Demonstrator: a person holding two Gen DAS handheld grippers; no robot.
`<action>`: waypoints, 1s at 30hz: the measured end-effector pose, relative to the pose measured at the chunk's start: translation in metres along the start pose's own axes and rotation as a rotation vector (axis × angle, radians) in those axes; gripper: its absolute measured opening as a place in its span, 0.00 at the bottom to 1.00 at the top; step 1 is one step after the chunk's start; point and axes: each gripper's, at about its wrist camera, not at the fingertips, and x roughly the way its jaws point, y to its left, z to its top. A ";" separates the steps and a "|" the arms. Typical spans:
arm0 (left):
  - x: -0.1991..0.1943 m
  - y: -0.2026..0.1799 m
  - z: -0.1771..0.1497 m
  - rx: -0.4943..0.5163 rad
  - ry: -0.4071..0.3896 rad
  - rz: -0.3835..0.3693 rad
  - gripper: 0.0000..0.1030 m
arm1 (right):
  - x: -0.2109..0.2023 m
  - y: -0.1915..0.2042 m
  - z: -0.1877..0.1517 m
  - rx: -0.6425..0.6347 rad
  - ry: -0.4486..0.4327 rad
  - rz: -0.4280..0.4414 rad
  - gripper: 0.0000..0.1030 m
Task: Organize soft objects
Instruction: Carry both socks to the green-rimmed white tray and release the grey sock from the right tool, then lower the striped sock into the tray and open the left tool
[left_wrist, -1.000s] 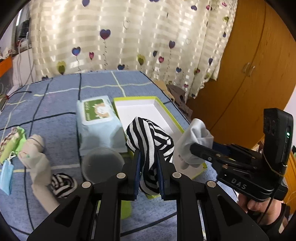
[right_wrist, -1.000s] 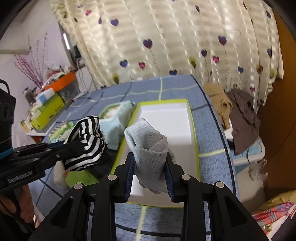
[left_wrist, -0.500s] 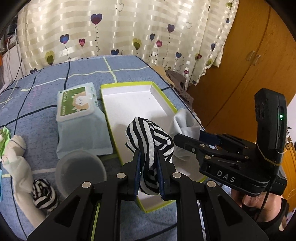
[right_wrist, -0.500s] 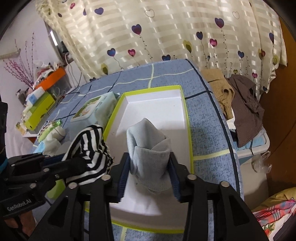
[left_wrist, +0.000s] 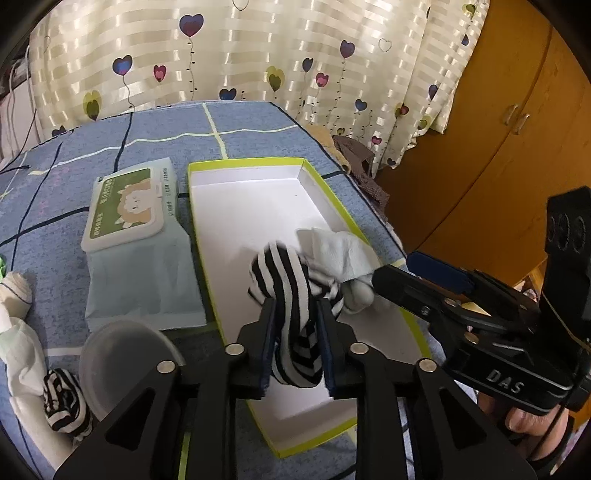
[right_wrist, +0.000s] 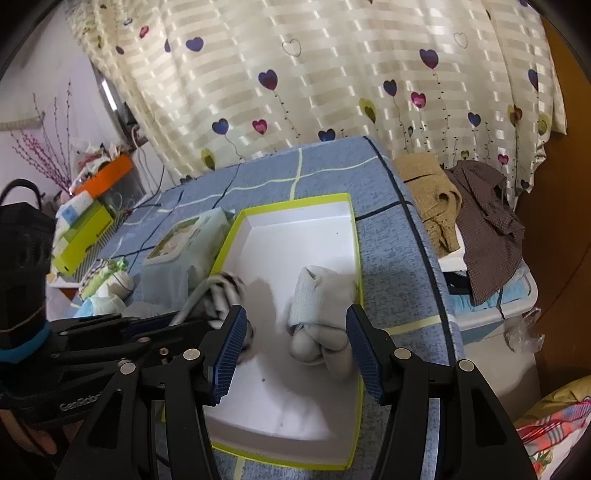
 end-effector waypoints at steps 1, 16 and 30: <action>0.000 0.000 0.000 -0.003 -0.001 -0.006 0.27 | -0.003 0.000 0.000 0.000 -0.003 -0.002 0.54; -0.043 -0.001 -0.011 0.000 -0.069 -0.033 0.39 | -0.035 0.020 -0.013 -0.012 -0.022 -0.026 0.54; -0.104 0.012 -0.033 -0.006 -0.166 -0.022 0.39 | -0.069 0.076 -0.023 -0.091 -0.062 -0.015 0.54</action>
